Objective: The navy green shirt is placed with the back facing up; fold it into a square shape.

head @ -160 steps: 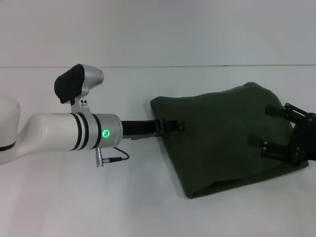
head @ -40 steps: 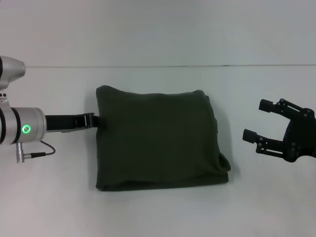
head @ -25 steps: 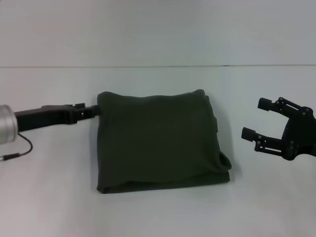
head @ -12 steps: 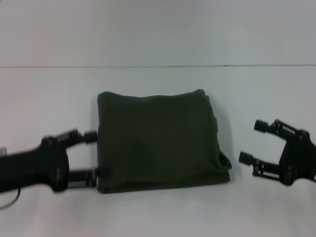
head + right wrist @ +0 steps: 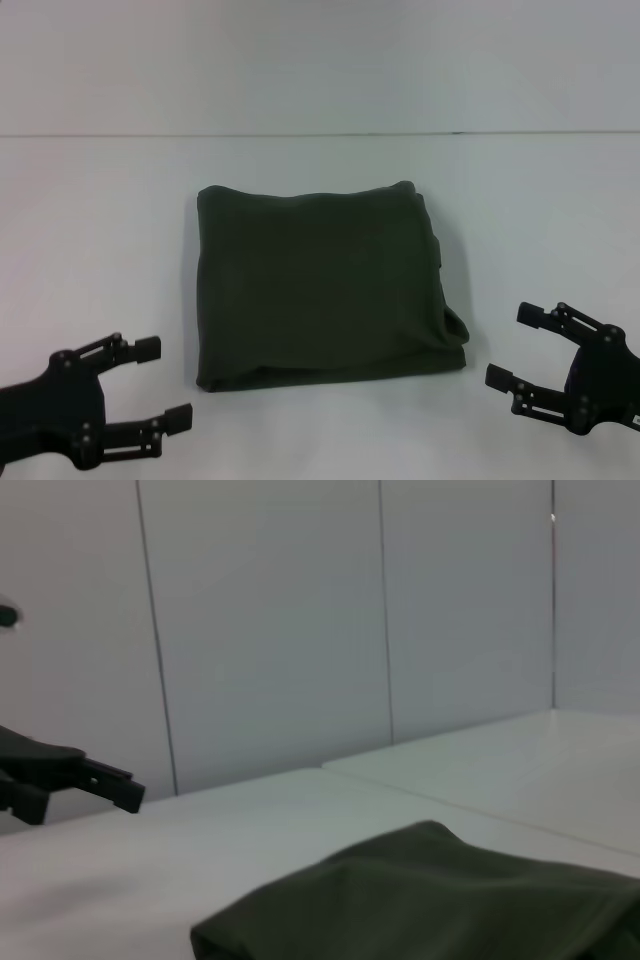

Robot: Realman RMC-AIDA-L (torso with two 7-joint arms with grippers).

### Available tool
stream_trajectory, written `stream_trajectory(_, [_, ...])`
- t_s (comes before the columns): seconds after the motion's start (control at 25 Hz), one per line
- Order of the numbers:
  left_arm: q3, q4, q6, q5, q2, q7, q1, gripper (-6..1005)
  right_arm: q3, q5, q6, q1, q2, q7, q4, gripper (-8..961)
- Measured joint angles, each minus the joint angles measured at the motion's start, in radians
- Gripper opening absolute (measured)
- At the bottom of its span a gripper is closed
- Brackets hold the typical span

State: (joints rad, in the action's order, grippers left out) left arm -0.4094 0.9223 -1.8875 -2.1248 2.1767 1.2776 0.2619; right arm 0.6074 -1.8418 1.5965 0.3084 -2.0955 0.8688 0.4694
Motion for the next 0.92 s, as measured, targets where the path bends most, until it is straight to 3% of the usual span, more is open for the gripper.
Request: stream_trajectory(0.92, [0.034,-0.038,0.018,-0.022,0.0,-0.022,0.006,945,0.02,-0.014,-0.051,0.018,-0.001,-0.004,-0.006,915])
